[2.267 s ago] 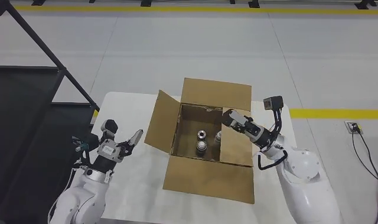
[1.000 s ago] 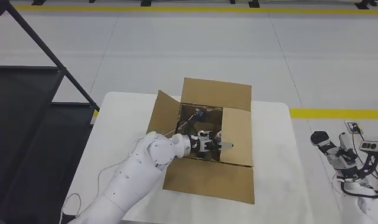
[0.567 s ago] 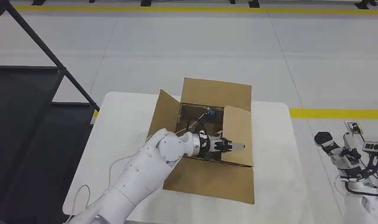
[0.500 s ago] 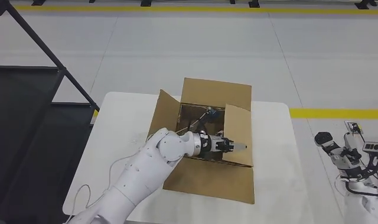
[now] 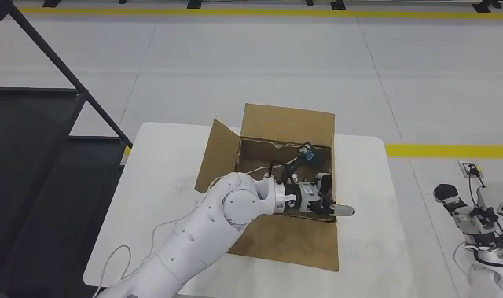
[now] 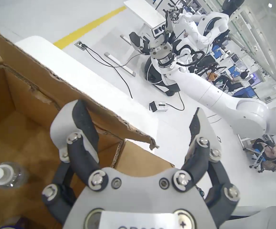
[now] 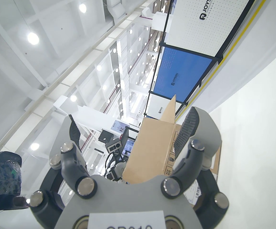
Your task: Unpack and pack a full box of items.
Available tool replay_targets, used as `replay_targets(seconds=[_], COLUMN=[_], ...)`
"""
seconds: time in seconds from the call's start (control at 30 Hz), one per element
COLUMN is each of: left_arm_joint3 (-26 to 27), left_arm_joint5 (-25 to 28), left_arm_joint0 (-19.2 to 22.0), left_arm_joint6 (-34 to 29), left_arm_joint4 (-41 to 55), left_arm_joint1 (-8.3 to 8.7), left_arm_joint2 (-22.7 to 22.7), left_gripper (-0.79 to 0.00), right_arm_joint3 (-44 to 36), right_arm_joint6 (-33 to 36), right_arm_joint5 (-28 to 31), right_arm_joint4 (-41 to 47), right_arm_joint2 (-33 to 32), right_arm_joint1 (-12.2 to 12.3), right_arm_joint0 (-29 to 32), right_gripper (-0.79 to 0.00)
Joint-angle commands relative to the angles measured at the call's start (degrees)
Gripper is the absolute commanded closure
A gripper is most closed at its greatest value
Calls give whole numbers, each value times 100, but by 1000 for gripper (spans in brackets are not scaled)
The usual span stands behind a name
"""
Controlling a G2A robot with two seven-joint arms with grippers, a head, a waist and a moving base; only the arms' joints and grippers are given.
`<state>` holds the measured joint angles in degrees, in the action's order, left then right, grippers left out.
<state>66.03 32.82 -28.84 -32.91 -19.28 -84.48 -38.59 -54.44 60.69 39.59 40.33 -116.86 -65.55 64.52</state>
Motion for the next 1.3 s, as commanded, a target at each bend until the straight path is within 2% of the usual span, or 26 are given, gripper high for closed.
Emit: replay_targets(seconds=[0.0, 0.17, 0.43, 0.87, 1.07, 1.27], left_arm_joint3=[-158, -605, -1195, -2247, -2354, -1972], left_arm_joint5=[16, 75, 240, 332, 552, 724], left_arm_joint0=[84, 355, 568, 801, 895, 901], left_arm_joint6=[98, 310, 569, 606, 787, 1099], left_arm_joint4=[-22, -225, -686, -614, -620, -800], left_arm_joint1=[-85, -353, -738, -1305, -1420, -1342], left_arm_joint2=[137, 545, 1066, 1387, 1297, 1004], left_gripper=[-785, -785, -785, -785, -785, -785], right_arm_joint3=[89, 338, 594, 853, 830, 641], right_arm_joint6=[8, 43, 66, 209, 226, 145], right_arm_joint5=[26, 54, 130, 141, 174, 255], right_arm_joint4=[106, 353, 561, 710, 787, 840], right_arm_joint2=[-102, -334, -550, -523, -478, -406], right_arm_joint1=[26, 94, 173, 247, 262, 259], right_arm_joint0=[68, 216, 394, 320, 298, 313], right_gripper=[-785, -785, -785, -785, -785, -785])
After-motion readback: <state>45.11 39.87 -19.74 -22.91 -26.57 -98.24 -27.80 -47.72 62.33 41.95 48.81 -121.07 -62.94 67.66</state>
